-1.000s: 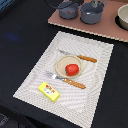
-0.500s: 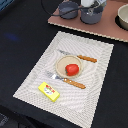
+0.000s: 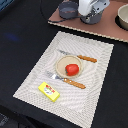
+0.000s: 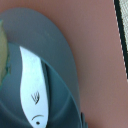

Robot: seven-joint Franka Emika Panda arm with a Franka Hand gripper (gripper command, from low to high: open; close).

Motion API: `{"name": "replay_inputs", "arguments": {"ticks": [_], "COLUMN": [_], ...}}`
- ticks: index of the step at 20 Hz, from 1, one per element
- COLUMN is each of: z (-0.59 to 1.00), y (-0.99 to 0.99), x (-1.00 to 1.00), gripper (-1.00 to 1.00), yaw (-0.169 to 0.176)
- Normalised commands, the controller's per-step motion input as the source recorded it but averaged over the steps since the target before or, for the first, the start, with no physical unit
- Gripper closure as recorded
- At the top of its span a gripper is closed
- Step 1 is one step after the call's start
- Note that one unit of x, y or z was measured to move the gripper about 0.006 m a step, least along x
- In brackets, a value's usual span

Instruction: Interact with the objects in diverse but meaningful ways.

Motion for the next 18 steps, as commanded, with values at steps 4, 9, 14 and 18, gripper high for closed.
{"name": "replay_inputs", "arguments": {"ticks": [4, 9, 14, 18], "z": [0.2, 0.22, 0.26, 0.09], "y": [0.1, 0.2, 0.25, 0.39], "x": [0.0, 0.0, 0.0, -0.02], "gripper": [-1.0, -1.0, -1.0, -1.0], "yaw": [0.0, 0.0, 0.001, 0.101]}}
